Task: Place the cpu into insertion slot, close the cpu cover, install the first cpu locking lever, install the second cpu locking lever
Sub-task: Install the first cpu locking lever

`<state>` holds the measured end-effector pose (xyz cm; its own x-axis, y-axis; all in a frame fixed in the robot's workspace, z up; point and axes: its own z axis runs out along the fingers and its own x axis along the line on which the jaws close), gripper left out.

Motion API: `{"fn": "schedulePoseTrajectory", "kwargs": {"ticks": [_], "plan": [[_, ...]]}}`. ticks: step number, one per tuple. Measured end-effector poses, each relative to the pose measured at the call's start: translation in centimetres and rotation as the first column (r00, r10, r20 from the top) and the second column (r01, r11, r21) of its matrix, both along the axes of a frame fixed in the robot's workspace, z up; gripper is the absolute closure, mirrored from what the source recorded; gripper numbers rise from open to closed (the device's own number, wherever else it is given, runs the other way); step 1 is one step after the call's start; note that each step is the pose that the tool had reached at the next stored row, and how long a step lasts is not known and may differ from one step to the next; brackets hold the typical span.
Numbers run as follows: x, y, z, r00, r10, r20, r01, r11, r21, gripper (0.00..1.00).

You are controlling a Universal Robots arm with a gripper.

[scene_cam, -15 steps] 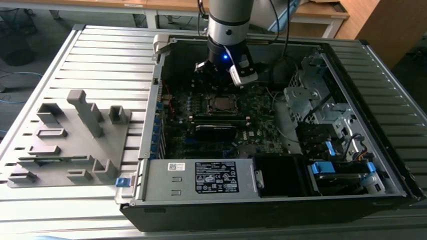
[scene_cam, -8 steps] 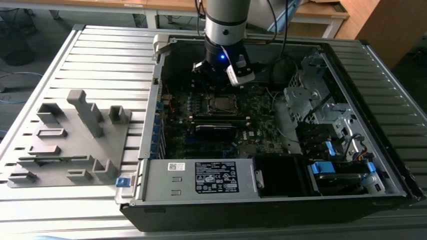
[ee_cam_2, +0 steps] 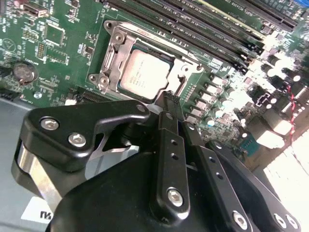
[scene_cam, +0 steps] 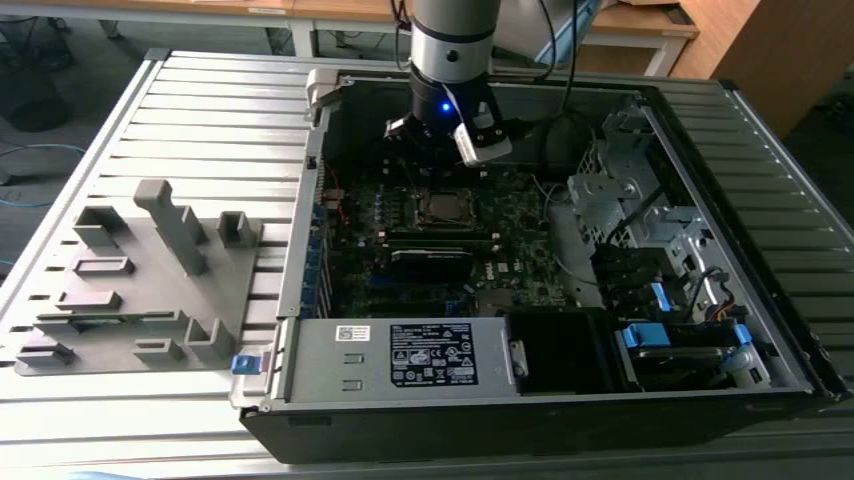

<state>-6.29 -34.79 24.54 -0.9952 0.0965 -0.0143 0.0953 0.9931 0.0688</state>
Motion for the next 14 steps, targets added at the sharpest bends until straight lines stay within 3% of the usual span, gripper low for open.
{"fn": "schedulePoseTrajectory", "kwargs": {"ticks": [5, 11, 14], "plan": [[0.00, 0.00, 0.58, 1.0000, 0.000, 0.0000, 0.000, 1.0000, -0.0001, 0.89], [-0.03, 0.00, 0.60, 1.0000, 0.000, -0.0001, 0.000, 1.0000, -0.0001, 0.89], [-0.45, 0.00, 0.55, 1.0000, 0.000, 0.0000, 0.000, 1.0000, -0.0001, 0.89]]}}
